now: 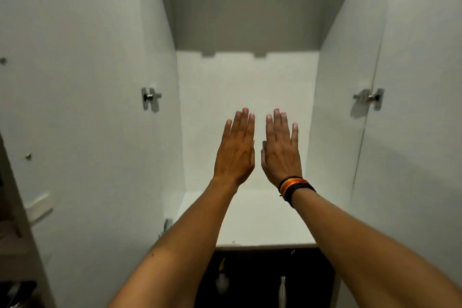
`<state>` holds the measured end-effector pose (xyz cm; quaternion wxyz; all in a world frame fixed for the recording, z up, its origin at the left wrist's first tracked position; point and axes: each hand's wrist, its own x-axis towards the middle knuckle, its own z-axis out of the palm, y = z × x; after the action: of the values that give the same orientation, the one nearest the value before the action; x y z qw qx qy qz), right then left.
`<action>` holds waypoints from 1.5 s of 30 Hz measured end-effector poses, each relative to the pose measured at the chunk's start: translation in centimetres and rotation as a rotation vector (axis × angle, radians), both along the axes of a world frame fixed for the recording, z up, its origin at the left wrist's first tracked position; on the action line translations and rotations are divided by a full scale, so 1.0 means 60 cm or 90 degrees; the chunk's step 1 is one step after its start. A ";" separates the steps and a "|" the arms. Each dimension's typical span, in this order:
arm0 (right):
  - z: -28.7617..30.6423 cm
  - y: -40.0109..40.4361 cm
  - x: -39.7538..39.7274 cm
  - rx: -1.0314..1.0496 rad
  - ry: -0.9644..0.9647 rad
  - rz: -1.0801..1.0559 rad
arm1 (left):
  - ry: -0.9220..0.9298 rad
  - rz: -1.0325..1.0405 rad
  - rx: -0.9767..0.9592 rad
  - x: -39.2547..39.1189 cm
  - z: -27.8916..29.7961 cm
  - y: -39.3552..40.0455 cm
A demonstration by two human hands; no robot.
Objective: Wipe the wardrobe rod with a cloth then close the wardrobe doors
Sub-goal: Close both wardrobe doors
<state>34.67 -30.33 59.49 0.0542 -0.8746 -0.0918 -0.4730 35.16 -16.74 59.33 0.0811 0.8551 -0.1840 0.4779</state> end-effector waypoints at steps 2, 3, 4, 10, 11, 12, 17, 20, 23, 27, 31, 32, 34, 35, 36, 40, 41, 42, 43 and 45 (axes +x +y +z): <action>0.052 -0.015 0.000 -0.003 -0.036 -0.011 | -0.027 -0.011 0.009 0.002 0.051 -0.017; 0.075 -0.021 -0.001 -0.005 -0.054 -0.018 | -0.037 -0.014 0.014 0.002 0.070 -0.023; 0.099 -0.028 -0.002 -0.003 -0.074 -0.026 | -0.049 -0.015 0.020 0.001 0.092 -0.030; 0.188 -0.078 -0.022 0.005 -0.173 -0.074 | -0.100 -0.040 0.002 -0.008 0.172 -0.054; 0.194 -0.090 -0.030 0.015 -0.185 -0.086 | -0.103 -0.056 0.000 -0.009 0.181 -0.058; 0.200 -0.108 -0.040 0.029 -0.199 -0.099 | -0.105 -0.072 0.008 -0.012 0.188 -0.067; 0.222 -0.217 -0.126 0.103 -0.272 -0.183 | -0.143 -0.172 0.070 -0.037 0.207 -0.152; 0.229 -0.293 -0.192 0.158 -0.321 -0.218 | -0.164 -0.246 0.089 -0.077 0.211 -0.237; 0.220 -0.370 -0.253 0.221 -0.366 -0.269 | -0.164 -0.330 0.115 -0.134 0.220 -0.332; 0.174 -0.464 -0.322 0.422 -0.410 -0.313 | -0.207 -0.417 0.236 -0.211 0.241 -0.463; 0.118 -0.537 -0.363 0.817 -0.372 -0.188 | -0.213 -0.406 0.343 -0.272 0.269 -0.570; 0.106 -0.552 -0.364 0.899 -0.324 -0.146 | -0.212 -0.387 0.384 -0.284 0.275 -0.594; 0.093 -0.565 -0.359 1.008 -0.233 -0.053 | -0.209 -0.342 0.460 -0.300 0.279 -0.632; 0.096 -0.567 -0.355 1.049 -0.191 -0.007 | -0.209 -0.313 0.491 -0.305 0.280 -0.648; 0.099 -0.564 -0.351 1.079 -0.150 0.031 | -0.209 -0.282 0.517 -0.307 0.279 -0.660; 0.114 -0.566 -0.320 1.098 -0.109 0.092 | -0.192 -0.151 0.584 -0.295 0.277 -0.675; 0.117 -0.564 -0.315 1.103 -0.121 0.091 | -0.195 -0.142 0.591 -0.293 0.277 -0.672; 0.119 -0.560 -0.308 1.100 -0.139 0.090 | -0.205 -0.140 0.600 -0.290 0.277 -0.669; 0.122 -0.554 -0.304 1.087 -0.166 0.090 | -0.211 -0.139 0.611 -0.289 0.277 -0.666; 0.122 -0.533 -0.297 1.064 -0.230 0.089 | -0.216 -0.140 0.631 -0.292 0.276 -0.657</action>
<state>16.86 -62.28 66.82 0.6943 -0.4510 0.2262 -0.5132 17.64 -56.16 75.88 -0.3138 0.6771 -0.4868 0.4540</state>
